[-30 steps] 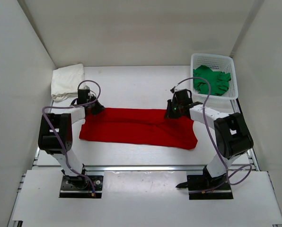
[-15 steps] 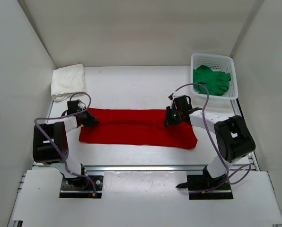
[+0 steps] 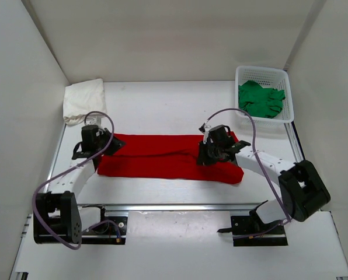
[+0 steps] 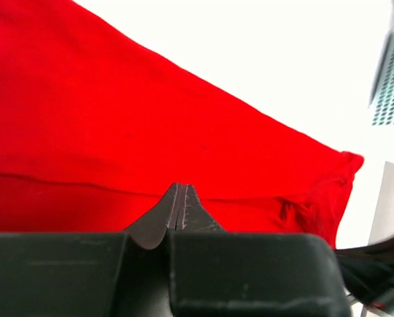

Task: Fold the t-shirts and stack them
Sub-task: Fold the other side of the tshirt into a rectangle

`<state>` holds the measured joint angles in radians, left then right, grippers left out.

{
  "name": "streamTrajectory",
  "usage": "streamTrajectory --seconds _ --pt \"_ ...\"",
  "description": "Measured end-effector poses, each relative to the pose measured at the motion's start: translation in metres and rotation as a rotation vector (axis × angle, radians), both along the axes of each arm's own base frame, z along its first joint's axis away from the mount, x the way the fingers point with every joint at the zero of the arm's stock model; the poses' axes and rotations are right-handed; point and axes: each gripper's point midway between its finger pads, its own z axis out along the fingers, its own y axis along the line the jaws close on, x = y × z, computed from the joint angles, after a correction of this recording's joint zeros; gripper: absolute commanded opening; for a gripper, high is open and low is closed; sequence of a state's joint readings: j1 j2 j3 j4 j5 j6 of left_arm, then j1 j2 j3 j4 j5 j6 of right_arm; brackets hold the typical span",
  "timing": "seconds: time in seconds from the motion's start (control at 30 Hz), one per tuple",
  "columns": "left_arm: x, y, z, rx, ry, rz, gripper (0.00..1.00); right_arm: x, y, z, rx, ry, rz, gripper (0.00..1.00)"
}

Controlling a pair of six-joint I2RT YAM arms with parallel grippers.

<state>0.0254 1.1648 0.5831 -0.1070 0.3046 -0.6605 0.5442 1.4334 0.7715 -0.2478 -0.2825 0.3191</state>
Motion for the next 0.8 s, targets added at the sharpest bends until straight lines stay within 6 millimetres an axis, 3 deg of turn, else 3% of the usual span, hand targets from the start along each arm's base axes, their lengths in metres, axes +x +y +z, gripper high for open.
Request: streamTrajectory --seconds 0.13,0.23,0.37,0.5,0.6,0.73,0.8 --pt "0.009 -0.033 -0.016 0.013 0.043 -0.067 0.01 0.014 -0.011 0.018 0.023 -0.050 -0.066 0.34" --pt "0.014 -0.051 -0.034 0.004 0.089 -0.107 0.01 0.028 -0.020 0.017 0.010 -0.055 -0.113 0.41" --pt "0.017 -0.037 -0.052 -0.051 0.124 -0.043 0.01 0.034 -0.027 -0.004 -0.026 -0.014 -0.142 0.41" --pt "0.003 0.007 -0.070 -0.111 0.152 0.114 0.02 0.035 -0.027 -0.018 -0.038 0.024 -0.151 0.40" --pt "-0.007 0.031 -0.078 -0.140 0.164 0.211 0.02 0.037 -0.025 -0.018 -0.020 0.021 -0.157 0.33" --pt "-0.014 0.043 -0.080 -0.169 0.155 0.269 0.02 0.042 -0.019 -0.016 0.014 0.010 -0.158 0.23" --pt "-0.016 0.049 -0.079 -0.179 0.151 0.296 0.00 0.042 -0.017 -0.018 0.022 0.014 -0.161 0.13"
